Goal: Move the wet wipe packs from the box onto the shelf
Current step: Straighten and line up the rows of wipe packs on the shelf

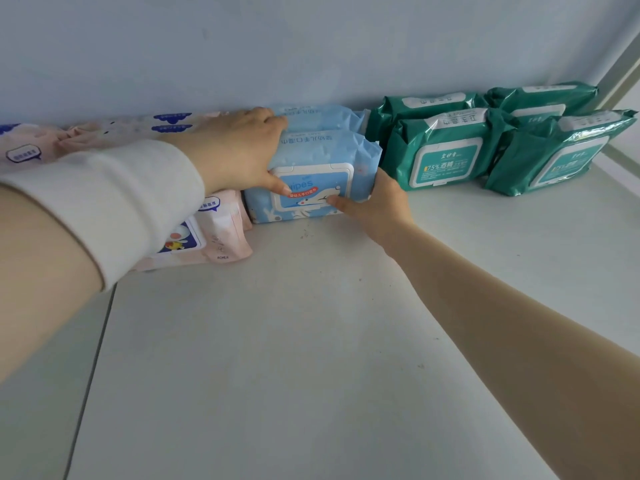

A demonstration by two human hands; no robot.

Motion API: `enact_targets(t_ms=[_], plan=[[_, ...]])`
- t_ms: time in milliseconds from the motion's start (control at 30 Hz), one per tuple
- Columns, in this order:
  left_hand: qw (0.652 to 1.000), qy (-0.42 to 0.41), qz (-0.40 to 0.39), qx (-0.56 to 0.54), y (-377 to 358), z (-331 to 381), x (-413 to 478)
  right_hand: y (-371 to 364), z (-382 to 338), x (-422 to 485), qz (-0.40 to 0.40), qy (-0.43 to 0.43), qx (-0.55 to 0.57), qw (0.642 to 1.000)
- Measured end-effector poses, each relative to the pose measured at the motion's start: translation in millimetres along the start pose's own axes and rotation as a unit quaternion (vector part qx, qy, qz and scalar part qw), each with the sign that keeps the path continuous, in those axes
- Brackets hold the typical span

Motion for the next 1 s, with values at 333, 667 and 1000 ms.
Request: enact_targets(t_ms=[333, 667, 1000], plan=[[0.992, 0.077, -0.085, 0.054, 13.3, 27.8, 9.5, 20.2, -13.4, 6.0, -0.147, 0.104, -0.188, 0.966], [0.997, 0.023, 0.027, 0.061, 35.6, 150.3, 84.9, 145.4, -11.6, 55.1, -0.137, 0.244, -0.5, 0.82], [0.999, 0.015, 0.045, 0.002, 6.4, 162.7, 124.8, 155.1, 1.6, 87.0, -0.113, 0.258, -0.429, 0.858]])
Point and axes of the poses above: each hand's wrist, its own x-axis towards the middle knuckle, its own y-axis out of the back of the hand, z = x × y, the point moved 8 cm from there along x, towards the middle knuckle, and after that the axes turned 12 degrees about z, right-handed, at the moved point
